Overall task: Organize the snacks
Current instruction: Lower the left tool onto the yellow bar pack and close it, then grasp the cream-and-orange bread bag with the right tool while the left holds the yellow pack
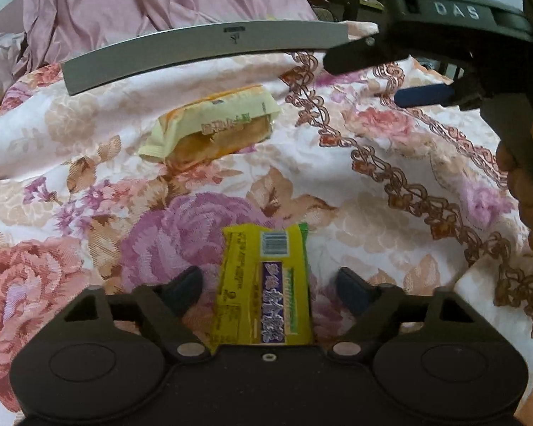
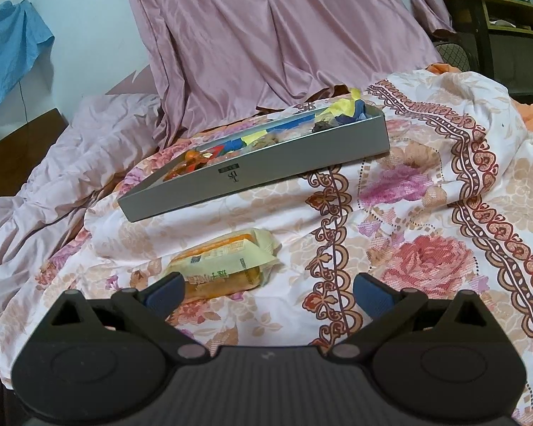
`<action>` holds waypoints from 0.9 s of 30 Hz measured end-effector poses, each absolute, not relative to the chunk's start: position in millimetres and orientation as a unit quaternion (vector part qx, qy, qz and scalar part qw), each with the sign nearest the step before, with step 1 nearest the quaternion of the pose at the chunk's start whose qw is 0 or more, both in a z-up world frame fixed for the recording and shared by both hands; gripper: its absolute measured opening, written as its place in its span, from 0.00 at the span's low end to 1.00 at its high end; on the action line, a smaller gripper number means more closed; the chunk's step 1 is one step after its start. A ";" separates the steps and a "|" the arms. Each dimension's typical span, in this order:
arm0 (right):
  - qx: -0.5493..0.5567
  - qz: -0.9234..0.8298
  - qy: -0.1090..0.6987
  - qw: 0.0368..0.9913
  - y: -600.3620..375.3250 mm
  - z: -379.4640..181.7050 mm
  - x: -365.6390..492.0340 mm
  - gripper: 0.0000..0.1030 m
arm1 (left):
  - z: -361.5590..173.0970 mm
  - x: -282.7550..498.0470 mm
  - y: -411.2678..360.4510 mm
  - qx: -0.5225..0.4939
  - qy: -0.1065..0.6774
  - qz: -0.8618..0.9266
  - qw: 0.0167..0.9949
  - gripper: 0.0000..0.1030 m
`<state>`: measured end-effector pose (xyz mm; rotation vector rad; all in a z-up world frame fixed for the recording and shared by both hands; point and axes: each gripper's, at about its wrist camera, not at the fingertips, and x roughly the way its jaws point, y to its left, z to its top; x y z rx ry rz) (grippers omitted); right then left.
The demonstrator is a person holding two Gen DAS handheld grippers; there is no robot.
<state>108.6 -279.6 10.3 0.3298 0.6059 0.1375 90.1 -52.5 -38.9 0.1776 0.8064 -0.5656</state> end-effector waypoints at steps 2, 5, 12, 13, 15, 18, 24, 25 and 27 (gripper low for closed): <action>0.162 0.068 0.297 0.939 -279.2 10.7 108.9 1.00 | -39.8 90.8 -52.5 0.086 0.387 -0.273 0.876 0.76; 0.159 0.071 0.299 0.938 -277.4 10.7 109.3 1.00 | -40.8 91.3 -53.4 0.087 0.385 -0.276 0.876 0.67; 0.155 0.074 0.300 0.938 -275.9 10.2 108.2 1.00 | -31.8 94.5 -43.2 0.069 0.377 -0.255 0.888 0.49; 0.153 0.074 0.301 0.938 -275.2 10.2 108.1 1.00 | -29.0 94.9 -40.9 0.069 0.373 -0.248 0.892 0.49; 0.142 0.076 0.302 0.940 -271.9 10.1 108.8 1.00 | -24.4 98.0 -34.9 0.068 0.365 -0.226 0.901 0.49; 0.101 0.089 0.305 0.943 -258.1 10.0 110.3 1.00 | -20.1 107.7 -20.2 0.056 0.363 -0.175 0.913 0.49; -0.066 0.139 0.297 0.942 -216.8 8.9 130.2 1.00 | -15.9 123.9 3.4 0.032 0.364 -0.103 0.925 0.49; -0.077 0.140 0.302 0.940 -212.4 6.3 134.9 1.00 | -14.7 125.5 6.1 0.024 0.362 -0.098 0.926 0.49; -0.093 0.147 0.310 0.935 -204.7 1.3 145.3 1.00 | -12.0 127.0 11.4 0.016 0.360 -0.092 0.928 0.49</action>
